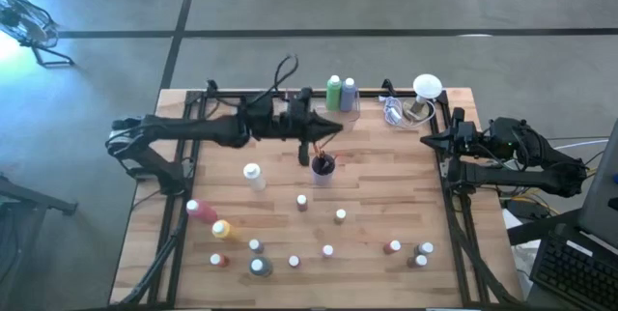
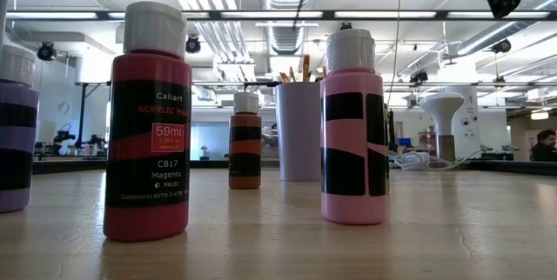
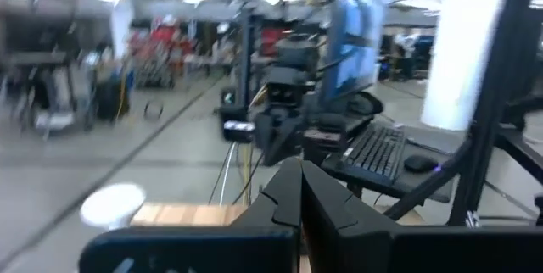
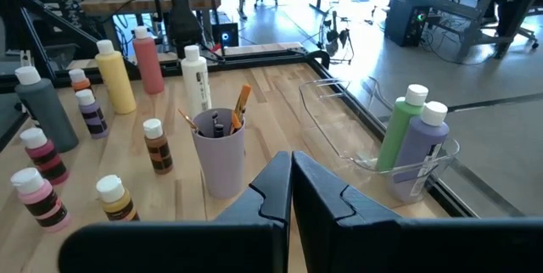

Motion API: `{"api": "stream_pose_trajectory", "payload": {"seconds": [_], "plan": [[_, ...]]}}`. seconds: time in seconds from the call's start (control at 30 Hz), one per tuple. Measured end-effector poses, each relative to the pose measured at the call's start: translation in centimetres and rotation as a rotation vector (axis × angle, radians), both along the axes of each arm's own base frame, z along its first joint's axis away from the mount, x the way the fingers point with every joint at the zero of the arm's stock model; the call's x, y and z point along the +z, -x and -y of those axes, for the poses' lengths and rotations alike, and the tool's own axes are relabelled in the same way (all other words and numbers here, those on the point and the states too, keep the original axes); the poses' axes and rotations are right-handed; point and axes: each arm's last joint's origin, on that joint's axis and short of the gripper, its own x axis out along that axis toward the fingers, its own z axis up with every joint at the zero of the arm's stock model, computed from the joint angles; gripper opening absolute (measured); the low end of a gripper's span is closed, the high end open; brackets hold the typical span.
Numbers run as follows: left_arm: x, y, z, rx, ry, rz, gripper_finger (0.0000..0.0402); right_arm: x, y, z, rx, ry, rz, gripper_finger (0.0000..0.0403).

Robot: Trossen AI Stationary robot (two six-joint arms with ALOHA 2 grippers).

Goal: Pick & Place Paint Supplies
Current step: Put the gold paint brush into the purple cup

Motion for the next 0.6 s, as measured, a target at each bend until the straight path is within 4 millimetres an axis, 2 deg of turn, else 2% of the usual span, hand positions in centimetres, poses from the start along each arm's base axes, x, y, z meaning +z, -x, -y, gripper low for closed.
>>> {"api": "stream_pose_trajectory", "payload": {"seconds": [0.27, 0.6], "plan": [[-2.7, -0.1, 0.4, -0.073, -0.105, 0.13, 0.0, 0.0, 0.0, 0.0, 0.0, 0.0, 0.0, 0.0008], [-6.4, 0.7, 0.5, -0.081, -0.126, 0.121, 0.0, 0.0, 0.0, 0.0, 0.0, 0.0, 0.0, 0.0008]]}}
